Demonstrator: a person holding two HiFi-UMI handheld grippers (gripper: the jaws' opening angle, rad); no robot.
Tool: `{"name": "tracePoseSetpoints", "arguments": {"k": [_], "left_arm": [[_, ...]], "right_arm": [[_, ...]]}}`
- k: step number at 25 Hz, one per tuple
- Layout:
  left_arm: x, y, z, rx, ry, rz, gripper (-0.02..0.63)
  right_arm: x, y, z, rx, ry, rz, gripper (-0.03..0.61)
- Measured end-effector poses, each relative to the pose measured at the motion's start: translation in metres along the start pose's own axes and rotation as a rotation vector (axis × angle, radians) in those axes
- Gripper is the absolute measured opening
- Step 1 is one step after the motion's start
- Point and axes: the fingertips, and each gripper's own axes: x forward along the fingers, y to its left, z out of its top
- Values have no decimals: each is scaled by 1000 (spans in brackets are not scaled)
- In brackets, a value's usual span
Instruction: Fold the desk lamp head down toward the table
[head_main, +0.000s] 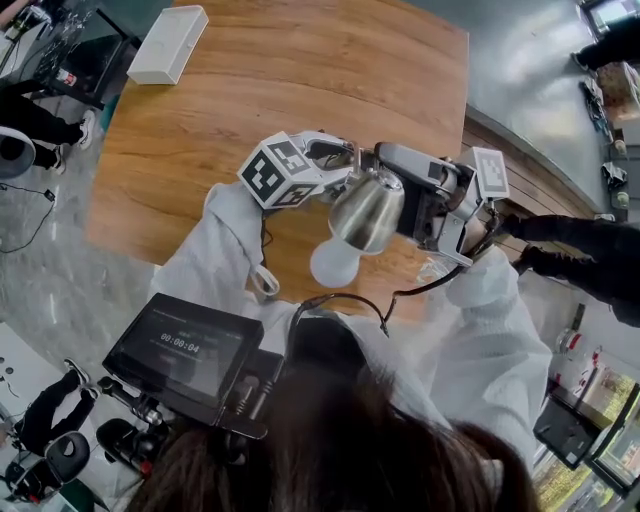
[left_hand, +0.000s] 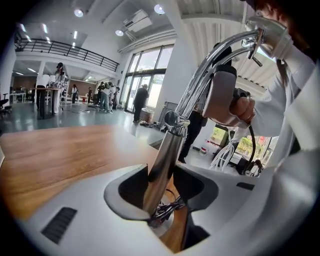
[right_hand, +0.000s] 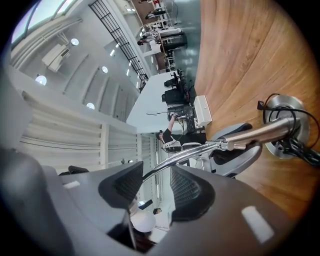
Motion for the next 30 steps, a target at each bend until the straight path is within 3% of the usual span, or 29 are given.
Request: {"name": "tracePoseSetpoints", "arguments": {"k": [6, 10, 16, 22, 30], "left_arm": [[-1, 1, -1, -10, 37, -42, 160], [-3, 1, 0, -13, 46, -59, 161], [-5, -2, 1, -11, 43, -86, 164], [-6, -8, 5, 11, 38, -118, 164], [-7, -14, 11, 13, -6, -130, 166]], "right_arm": [[2, -1, -2, -58, 15, 1, 166], [5, -6, -19, -182, 85, -62, 152], [1, -44, -60, -520, 242, -269, 109], [-8, -76, -72, -932, 388, -402, 109], [-16, -101, -68, -1243, 437, -443, 106]]}}
